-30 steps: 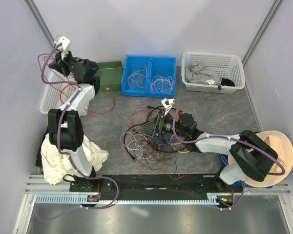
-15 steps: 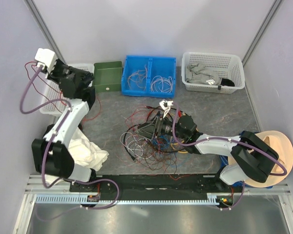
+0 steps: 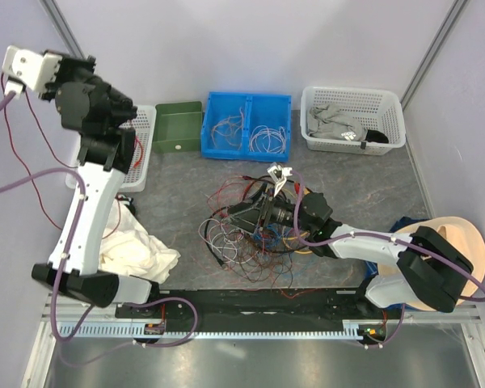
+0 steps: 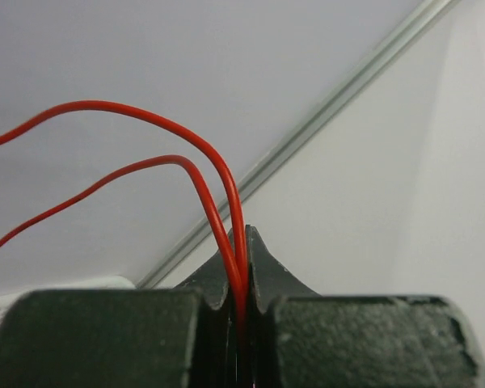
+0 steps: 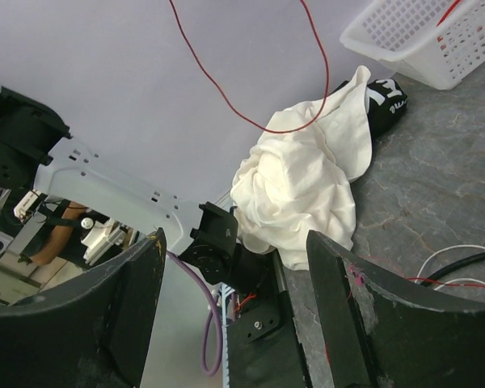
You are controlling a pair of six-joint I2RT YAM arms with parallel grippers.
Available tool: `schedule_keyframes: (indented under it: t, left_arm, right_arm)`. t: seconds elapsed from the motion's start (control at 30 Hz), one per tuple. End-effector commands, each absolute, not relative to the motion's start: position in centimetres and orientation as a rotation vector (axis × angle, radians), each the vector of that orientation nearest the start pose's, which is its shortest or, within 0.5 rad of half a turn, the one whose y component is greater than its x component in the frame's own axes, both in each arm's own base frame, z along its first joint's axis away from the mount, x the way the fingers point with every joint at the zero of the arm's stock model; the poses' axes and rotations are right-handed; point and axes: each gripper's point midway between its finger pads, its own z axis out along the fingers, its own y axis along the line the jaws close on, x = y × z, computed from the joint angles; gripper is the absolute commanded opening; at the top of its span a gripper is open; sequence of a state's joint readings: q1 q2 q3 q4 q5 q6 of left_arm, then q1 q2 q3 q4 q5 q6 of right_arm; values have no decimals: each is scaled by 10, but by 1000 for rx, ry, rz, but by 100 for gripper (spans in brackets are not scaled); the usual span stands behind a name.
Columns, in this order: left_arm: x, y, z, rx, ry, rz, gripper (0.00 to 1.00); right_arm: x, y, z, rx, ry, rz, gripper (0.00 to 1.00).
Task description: Untangle the cables
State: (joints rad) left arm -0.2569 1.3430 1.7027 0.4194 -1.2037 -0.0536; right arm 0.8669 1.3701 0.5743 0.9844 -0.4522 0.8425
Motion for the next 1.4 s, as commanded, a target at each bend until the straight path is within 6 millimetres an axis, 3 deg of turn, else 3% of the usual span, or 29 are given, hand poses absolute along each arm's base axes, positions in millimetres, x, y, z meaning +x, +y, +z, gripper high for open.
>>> schedule_keyframes:
  t: [0.0, 0.07, 0.1, 0.13, 0.17, 0.23, 0.27, 0.33, 0.37, 0.4, 0.47, 0.7, 0.87, 1.13, 1.3, 1.37]
  left_arm:
    - [351, 61, 630, -927, 767, 173, 2]
    - [373, 52, 636, -870, 787, 218, 2]
    - [366, 53, 654, -866, 749, 205, 2]
    - [368, 52, 660, -844, 738, 221, 2]
    - [384, 43, 662, -787, 738, 222, 2]
    - [383, 43, 676, -756, 693, 244, 2]
    - [400, 36, 672, -723, 700, 260, 2]
    - [403, 38, 680, -696, 669, 282, 2]
    - [419, 33, 674, -664, 673, 292, 2]
    - [420, 39, 677, -666, 657, 306, 2]
    - [437, 46, 668, -672, 669, 338, 2]
    - [465, 110, 633, -780, 709, 439, 2]
    - [473, 102, 636, -720, 723, 421, 2]
    - [477, 97, 627, -715, 762, 452, 2]
    - [488, 104, 593, -740, 845, 587, 2]
    - [491, 95, 582, -729, 848, 597, 2]
  right_arm:
    - [175, 369, 271, -508, 1500, 1665, 78]
    - [174, 368, 273, -511, 1496, 1662, 78]
    - [174, 368, 272, -513, 1498, 1659, 78]
    - [174, 368, 272, -519, 1495, 1651, 78]
    - [173, 368, 271, -521, 1501, 1650, 78]
    - [174, 367, 270, -524, 1503, 1638, 78]
    - [175, 367, 269, -525, 1506, 1632, 78]
    - [174, 367, 268, -529, 1512, 1631, 78]
    - [174, 367, 265, -530, 1523, 1625, 78]
    - [174, 366, 265, -532, 1525, 1624, 78]
    - [172, 365, 261, -536, 1534, 1625, 78]
    - [164, 358, 237, -545, 1600, 1615, 78]
    - [162, 356, 223, -522, 1624, 1638, 78]
    - [154, 355, 229, -525, 1607, 1688, 78]
    - [149, 348, 227, -527, 1610, 1679, 78]
    - [148, 344, 226, -525, 1613, 1663, 78]
